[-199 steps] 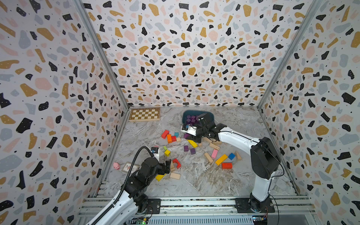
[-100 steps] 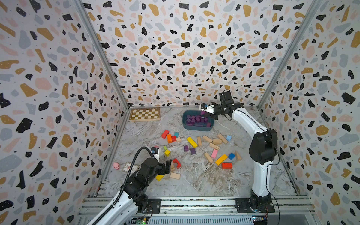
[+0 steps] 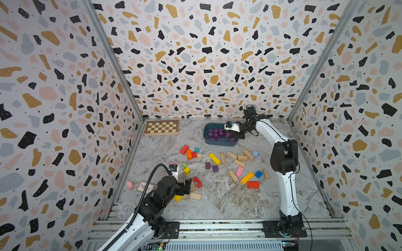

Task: Pick purple bricks into the storage bin
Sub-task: Place the building block in the storage box.

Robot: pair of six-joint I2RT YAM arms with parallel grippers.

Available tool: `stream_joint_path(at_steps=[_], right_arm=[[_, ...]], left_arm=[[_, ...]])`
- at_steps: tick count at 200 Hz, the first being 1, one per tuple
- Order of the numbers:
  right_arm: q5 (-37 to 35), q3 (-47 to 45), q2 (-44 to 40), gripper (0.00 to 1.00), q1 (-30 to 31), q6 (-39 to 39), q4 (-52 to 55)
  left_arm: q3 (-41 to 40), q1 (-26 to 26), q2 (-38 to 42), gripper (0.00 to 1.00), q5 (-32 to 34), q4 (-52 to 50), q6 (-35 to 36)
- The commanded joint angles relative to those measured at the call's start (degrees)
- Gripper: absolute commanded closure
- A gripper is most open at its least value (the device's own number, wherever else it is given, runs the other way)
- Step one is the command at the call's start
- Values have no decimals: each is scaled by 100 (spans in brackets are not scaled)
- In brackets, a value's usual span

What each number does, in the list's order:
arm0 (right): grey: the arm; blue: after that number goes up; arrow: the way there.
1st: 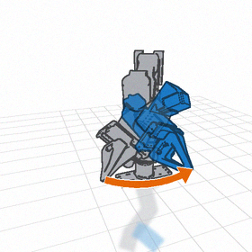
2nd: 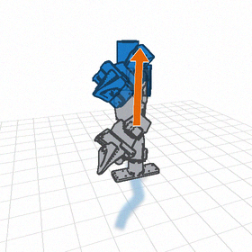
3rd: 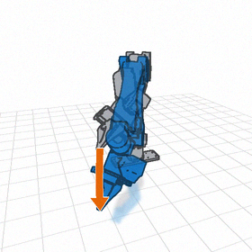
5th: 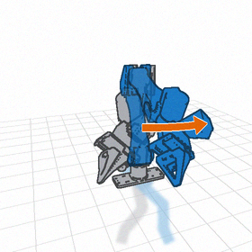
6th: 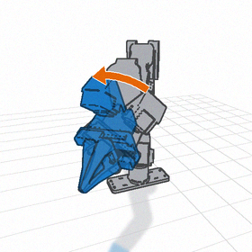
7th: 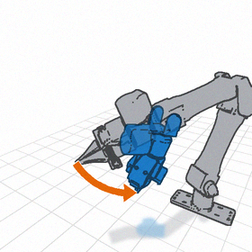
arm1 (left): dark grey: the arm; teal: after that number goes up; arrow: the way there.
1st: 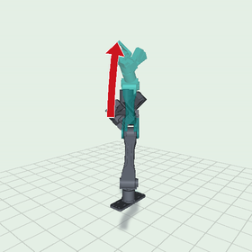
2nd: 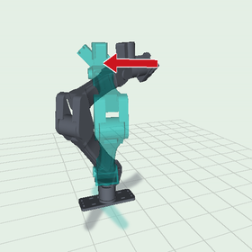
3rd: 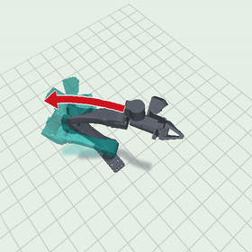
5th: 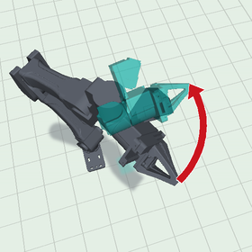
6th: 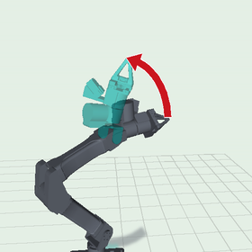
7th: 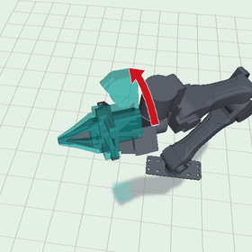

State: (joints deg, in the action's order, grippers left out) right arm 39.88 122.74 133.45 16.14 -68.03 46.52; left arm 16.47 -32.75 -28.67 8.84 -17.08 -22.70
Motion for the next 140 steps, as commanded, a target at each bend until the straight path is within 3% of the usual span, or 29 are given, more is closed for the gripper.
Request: stream_joint_path(at_steps=[1,140], right_arm=[[222,-69,-175,84,21,-18,182],[-155,-356,-77,81,-67,350,-370]], left_arm=[[-79,-3,33,1,-35,232,86],[-78,-3,47,1,-29,215,81]])
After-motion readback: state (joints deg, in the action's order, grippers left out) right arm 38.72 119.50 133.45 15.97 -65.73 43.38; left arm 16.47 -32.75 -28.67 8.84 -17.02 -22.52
